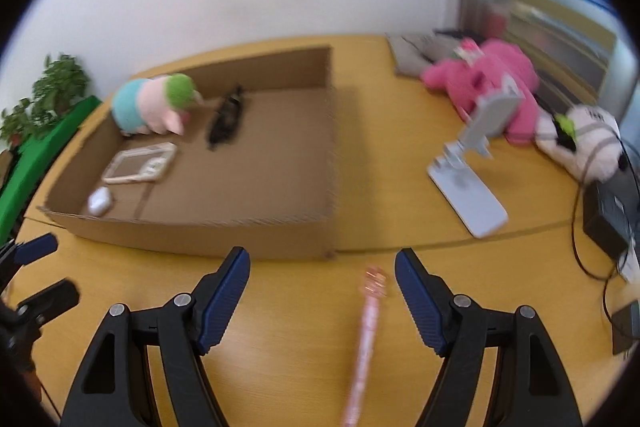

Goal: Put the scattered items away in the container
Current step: 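Lower the open right gripper around the pink pen on the table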

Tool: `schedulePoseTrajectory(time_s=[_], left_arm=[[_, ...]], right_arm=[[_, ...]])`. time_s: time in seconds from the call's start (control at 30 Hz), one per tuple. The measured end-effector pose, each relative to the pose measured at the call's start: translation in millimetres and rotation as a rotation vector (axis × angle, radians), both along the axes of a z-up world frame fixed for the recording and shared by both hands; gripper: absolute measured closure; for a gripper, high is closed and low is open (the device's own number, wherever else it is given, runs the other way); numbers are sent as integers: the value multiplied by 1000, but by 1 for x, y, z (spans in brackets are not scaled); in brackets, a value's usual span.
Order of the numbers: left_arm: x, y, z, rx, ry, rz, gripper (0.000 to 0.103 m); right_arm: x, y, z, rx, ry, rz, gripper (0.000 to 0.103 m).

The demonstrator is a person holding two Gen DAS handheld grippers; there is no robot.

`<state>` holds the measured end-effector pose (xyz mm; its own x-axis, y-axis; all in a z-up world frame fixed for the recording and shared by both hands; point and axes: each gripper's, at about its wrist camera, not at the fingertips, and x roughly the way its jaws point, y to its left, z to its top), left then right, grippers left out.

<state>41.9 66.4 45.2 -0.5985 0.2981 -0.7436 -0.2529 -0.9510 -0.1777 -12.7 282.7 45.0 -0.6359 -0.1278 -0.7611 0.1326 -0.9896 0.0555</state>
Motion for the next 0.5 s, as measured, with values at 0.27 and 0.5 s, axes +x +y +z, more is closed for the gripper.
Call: schedulePoseTrajectory(time_s=[0.27,0.5], left_arm=[[0,51,-26,87,-142,-141,0],[5,67,-38,94,-193,-166,0]], right_arm=[[-13,34,-49,15,-145,-38,28],[-33,24,-72,19,-202,30,62]])
